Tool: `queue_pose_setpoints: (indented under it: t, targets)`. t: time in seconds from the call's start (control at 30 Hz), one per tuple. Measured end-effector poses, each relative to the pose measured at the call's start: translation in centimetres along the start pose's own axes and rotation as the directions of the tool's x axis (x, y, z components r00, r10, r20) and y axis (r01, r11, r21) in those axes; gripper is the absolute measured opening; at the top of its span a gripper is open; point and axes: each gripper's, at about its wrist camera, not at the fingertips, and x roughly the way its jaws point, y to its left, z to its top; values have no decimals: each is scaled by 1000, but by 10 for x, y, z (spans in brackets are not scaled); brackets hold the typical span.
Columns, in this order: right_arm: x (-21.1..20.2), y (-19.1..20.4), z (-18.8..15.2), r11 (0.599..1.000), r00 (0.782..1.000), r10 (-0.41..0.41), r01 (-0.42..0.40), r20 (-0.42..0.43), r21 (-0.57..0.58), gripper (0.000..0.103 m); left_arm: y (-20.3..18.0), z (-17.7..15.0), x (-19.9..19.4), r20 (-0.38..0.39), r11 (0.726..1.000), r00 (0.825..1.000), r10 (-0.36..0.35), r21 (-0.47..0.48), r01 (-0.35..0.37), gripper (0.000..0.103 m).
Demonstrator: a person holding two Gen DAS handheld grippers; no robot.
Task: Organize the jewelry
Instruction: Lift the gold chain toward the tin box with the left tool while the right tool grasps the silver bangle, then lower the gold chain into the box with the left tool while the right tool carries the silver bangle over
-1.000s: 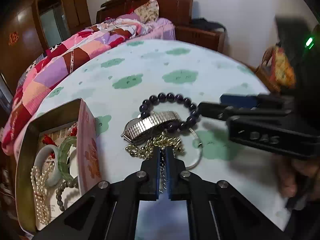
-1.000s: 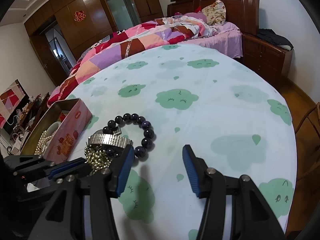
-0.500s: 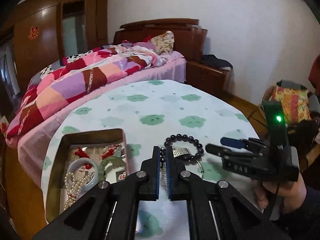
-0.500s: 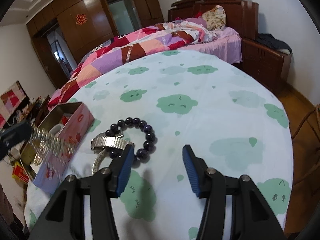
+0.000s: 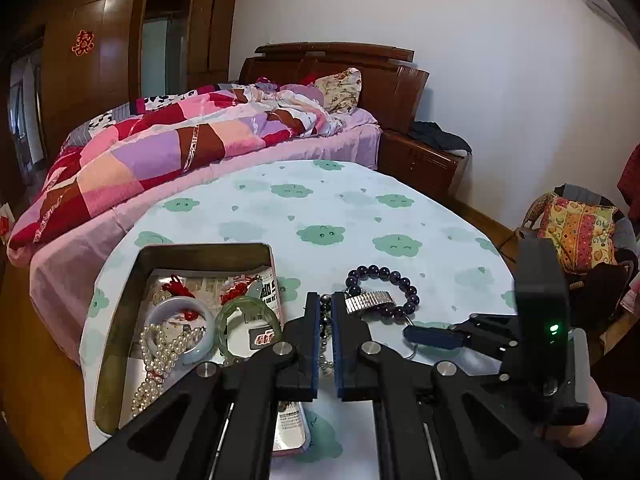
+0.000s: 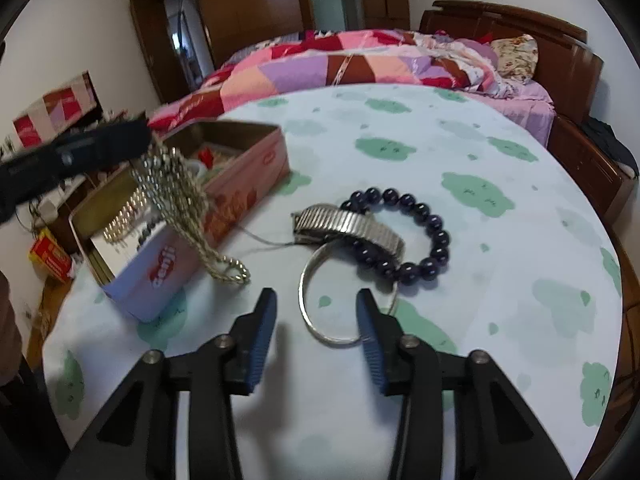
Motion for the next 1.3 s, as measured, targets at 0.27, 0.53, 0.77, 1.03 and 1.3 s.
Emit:
queue_pose_setpoints:
  t: [0.27, 0.53, 0.77, 1.03, 1.3]
  targets:
    - [11, 15, 1, 995, 998, -29, 23, -62, -98, 16, 1, -3, -2, -1, 1000, 1000, -14, -5, 14, 4]
    - [-14, 11, -10, 999, 1000, 28, -28, -12, -24, 9, 8, 1, -19, 32, 1000, 999, -21, -22, 22, 4]
    - [-53, 7, -1, 992, 988, 117, -122, 102, 43, 4, 11, 3, -26, 48, 999, 998, -28, -31, 30, 4]
    - [-67, 0, 12, 995, 986, 87, -94, 141, 43, 4, 9, 5, -26, 44, 999, 998, -36, -23, 37, 4]
    - [-43, -28, -2, 996, 1000, -14, 12, 21, 92, 19, 7, 3, -23, 35, 999, 999, -41, -18, 42, 4]
